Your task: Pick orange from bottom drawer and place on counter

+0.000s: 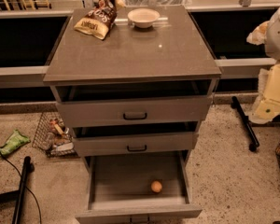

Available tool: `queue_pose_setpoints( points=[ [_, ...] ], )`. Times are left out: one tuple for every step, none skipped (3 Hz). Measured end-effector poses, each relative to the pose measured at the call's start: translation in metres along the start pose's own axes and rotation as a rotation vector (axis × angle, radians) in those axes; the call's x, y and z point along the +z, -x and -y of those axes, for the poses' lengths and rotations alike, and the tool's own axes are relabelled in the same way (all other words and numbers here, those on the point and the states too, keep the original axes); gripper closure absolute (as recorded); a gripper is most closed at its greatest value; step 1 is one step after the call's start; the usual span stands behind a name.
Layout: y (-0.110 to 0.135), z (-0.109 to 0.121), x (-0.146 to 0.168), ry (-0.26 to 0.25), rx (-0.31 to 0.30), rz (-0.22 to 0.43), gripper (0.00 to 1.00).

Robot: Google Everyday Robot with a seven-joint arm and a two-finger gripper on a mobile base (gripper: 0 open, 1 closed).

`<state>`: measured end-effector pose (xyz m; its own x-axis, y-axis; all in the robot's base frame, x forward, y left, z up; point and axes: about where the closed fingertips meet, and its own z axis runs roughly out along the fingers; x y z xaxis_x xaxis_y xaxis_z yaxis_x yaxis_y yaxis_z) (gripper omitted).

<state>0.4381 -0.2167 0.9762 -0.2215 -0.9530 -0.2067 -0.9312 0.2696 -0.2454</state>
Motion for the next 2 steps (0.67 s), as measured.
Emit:
queue_pose_setpoints(
  points=[
    [0.0,0.0,0.0,0.0,0.0,0.0,0.0],
    [0.0014,0.0,0.0094,-0.006,-0.001,0.038,0.0]
  ],
)
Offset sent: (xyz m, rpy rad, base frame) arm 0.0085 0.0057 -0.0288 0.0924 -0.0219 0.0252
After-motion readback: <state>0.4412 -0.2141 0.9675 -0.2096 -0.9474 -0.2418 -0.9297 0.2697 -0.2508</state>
